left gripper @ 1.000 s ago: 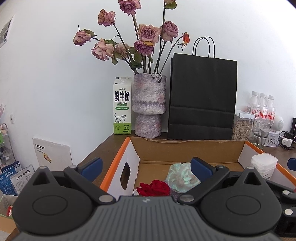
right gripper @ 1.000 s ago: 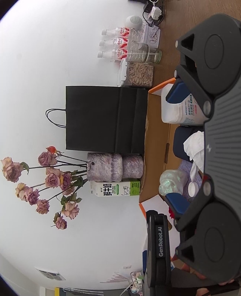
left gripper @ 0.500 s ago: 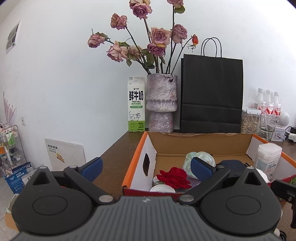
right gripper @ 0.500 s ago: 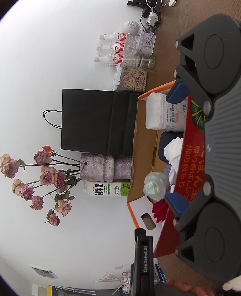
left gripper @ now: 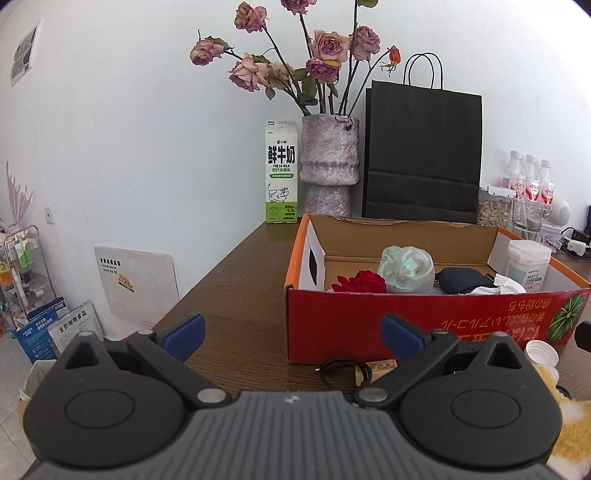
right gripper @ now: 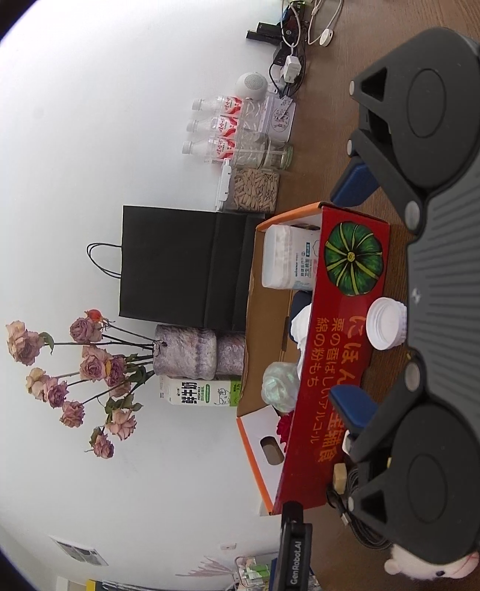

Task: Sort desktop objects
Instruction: 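Withdraw both grippers from the box, then move the right gripper to the white bottle cap while the left approaches the black USB cable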

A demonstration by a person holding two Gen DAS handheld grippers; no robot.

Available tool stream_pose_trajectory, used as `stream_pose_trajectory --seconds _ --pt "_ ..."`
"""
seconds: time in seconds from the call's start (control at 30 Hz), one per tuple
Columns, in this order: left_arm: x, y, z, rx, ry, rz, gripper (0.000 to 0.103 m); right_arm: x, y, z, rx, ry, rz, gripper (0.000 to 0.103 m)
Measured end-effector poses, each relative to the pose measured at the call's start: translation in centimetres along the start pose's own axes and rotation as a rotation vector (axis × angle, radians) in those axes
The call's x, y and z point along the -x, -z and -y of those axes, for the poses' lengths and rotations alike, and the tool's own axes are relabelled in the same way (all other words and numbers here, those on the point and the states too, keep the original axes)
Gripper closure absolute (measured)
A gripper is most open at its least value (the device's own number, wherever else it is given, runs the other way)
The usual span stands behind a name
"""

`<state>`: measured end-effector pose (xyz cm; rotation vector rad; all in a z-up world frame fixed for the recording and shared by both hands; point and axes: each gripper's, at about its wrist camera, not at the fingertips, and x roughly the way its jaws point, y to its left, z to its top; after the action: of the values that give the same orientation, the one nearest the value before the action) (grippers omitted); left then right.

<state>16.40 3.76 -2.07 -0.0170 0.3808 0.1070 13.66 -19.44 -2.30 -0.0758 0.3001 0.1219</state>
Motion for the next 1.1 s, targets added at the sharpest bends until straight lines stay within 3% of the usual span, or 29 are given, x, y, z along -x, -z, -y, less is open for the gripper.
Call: stream_pose_trajectory --seconds 0.23,0.63,0.97,1.03,1.1 --pt "0.0 0.7 0.3 -0.042 -0.034 -0.047 0.000 -0.5 0.1 0.1 0.004 0.030 -0.044 0.000" --pt "-1.9 0.9 0.6 -0.053 0.063 -0.171 0.002 -1.1 0.1 0.2 -0.001 0.040 -0.080 0.000" --pt "-3.1 1.1 0.3 -0.013 0.109 -0.234 0.032 -1.1 0.1 0.0 0.008 0.036 -0.082 0.000" --pt "-3.1 1.1 0.5 -0.018 0.137 -0.232 0.042 -1.1 0.1 0.0 0.009 0.036 -0.082 0.000" --pt "-2.8 1.1 0.8 -0.029 0.169 -0.222 0.065 -1.1 0.1 -0.1 0.010 0.036 -0.083 0.000"
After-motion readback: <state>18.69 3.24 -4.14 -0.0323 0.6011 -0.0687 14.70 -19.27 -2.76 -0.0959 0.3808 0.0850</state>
